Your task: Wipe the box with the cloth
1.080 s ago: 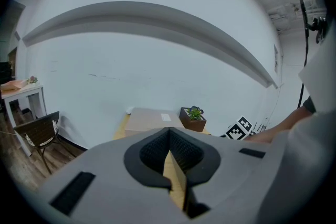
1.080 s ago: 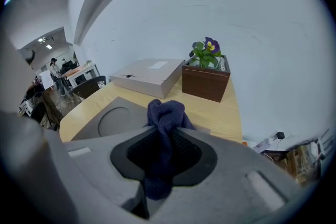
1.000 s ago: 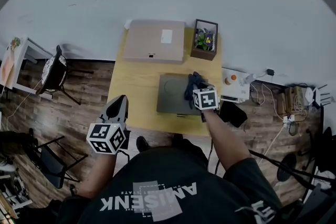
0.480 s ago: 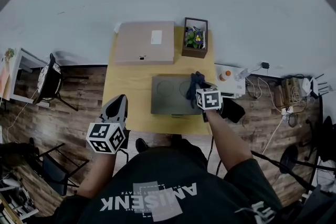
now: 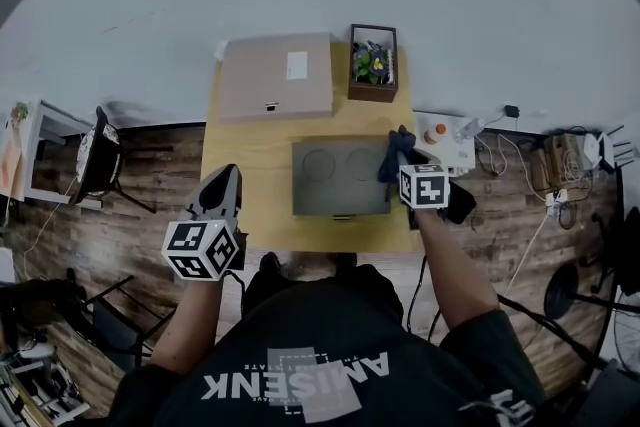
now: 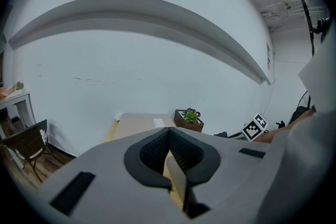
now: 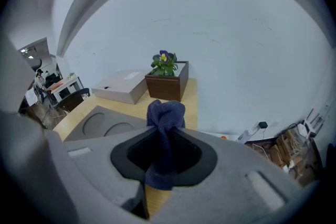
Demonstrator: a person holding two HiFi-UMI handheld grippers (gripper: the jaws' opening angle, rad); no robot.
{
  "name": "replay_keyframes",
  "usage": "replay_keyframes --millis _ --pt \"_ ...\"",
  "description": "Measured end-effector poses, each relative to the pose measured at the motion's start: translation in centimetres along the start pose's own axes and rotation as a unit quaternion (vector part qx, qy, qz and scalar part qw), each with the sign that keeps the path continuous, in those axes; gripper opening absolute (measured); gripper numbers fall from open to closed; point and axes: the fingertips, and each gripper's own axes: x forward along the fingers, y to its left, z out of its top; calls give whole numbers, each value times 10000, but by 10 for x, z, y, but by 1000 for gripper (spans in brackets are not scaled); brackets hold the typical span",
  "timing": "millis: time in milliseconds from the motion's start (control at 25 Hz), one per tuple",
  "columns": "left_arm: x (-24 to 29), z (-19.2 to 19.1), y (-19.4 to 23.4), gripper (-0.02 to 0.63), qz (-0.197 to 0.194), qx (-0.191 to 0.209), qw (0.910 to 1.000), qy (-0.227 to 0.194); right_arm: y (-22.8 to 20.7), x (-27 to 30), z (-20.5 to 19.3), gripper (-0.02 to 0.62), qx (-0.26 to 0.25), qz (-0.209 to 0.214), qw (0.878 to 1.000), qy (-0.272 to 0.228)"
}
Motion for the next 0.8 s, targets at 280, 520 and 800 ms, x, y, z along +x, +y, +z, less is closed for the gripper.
replay_keyframes --millis 280,520,800 --pt "1 8 53 2 -362 14 9993 -10 73 -34 58 69 283 134 9967 -750" --pt "-13 6 108 2 -861 40 9962 83 164 -27 68 69 982 126 9909 -916" --pt "-39 -5 181 2 -1129 151 9933 194 259 8 55 70 1854 -139 9777 -976"
